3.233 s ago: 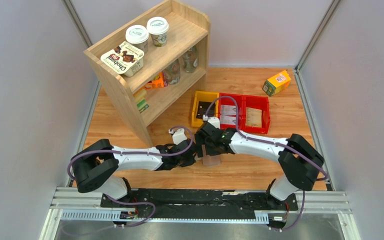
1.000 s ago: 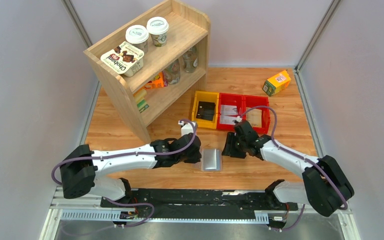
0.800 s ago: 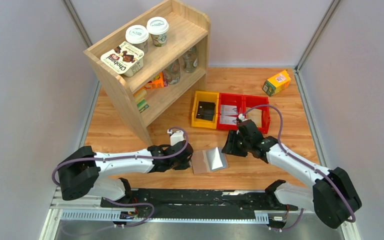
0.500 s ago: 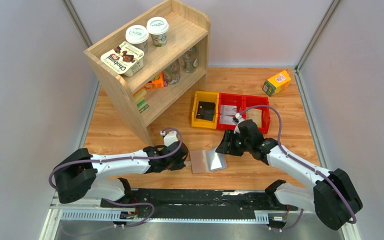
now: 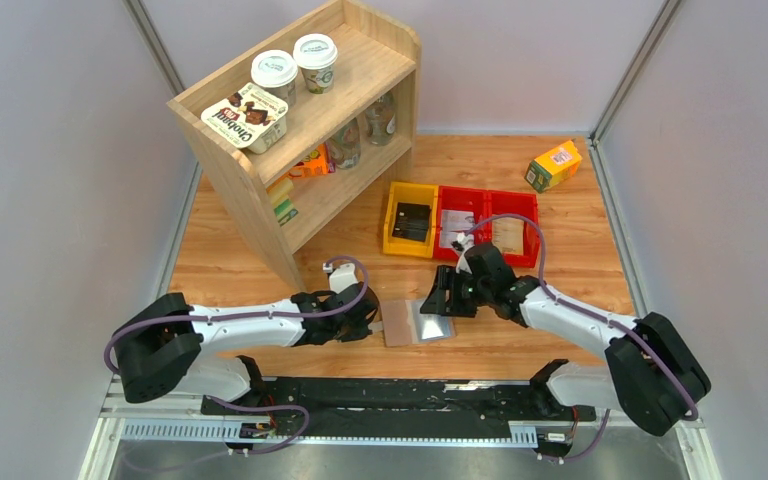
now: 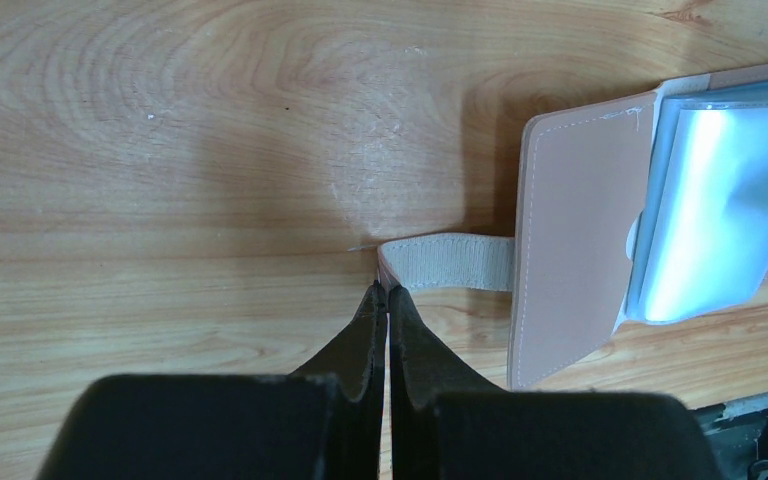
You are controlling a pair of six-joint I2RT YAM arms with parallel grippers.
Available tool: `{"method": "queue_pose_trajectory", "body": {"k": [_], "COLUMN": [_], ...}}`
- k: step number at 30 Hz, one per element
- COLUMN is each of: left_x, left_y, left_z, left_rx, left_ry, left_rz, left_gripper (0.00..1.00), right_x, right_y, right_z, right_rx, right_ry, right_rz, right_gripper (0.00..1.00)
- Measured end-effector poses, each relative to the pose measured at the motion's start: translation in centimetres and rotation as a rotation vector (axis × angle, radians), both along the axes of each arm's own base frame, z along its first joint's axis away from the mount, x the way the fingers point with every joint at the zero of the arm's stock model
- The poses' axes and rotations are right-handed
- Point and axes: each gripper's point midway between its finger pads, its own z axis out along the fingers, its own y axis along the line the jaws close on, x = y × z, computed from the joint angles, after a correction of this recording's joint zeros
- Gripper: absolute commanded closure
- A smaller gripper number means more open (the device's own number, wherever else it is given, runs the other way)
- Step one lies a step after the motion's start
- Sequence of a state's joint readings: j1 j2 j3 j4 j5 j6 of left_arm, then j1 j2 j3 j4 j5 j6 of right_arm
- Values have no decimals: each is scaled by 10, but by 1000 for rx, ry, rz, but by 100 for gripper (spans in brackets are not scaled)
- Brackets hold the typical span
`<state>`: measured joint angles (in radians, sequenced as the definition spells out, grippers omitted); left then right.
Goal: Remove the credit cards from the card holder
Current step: Open the card holder at the center of the board.
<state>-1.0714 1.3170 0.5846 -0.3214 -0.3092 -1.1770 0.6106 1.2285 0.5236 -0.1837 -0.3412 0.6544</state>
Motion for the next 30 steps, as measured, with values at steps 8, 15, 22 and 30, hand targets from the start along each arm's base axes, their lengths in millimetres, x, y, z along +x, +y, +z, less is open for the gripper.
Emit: {"method": "queue_pose_trajectory", "body": {"k": [8,15,22,30], "left_x": [0,0,1,3], "left_y": [-1,-1,-3,-6], "left_z": [0,0,3,25], "left_rx": [-4,-4,-17,-133], "left_ry": [-1,-1,-8,-73], "left_rz": [-1,-1,-2,-4], "left_gripper": [100,100,81,65], "right_x": [-4,-10,-21,-30], "right_y": [4,20,54,74], "right_z": [-3,13,23,-12], "right_rx": [-5,68,163,128], "right_ry": [3,-25,-23,82], "right_rz": [20,79,177,215], "right_gripper": [44,47,47,47]}}
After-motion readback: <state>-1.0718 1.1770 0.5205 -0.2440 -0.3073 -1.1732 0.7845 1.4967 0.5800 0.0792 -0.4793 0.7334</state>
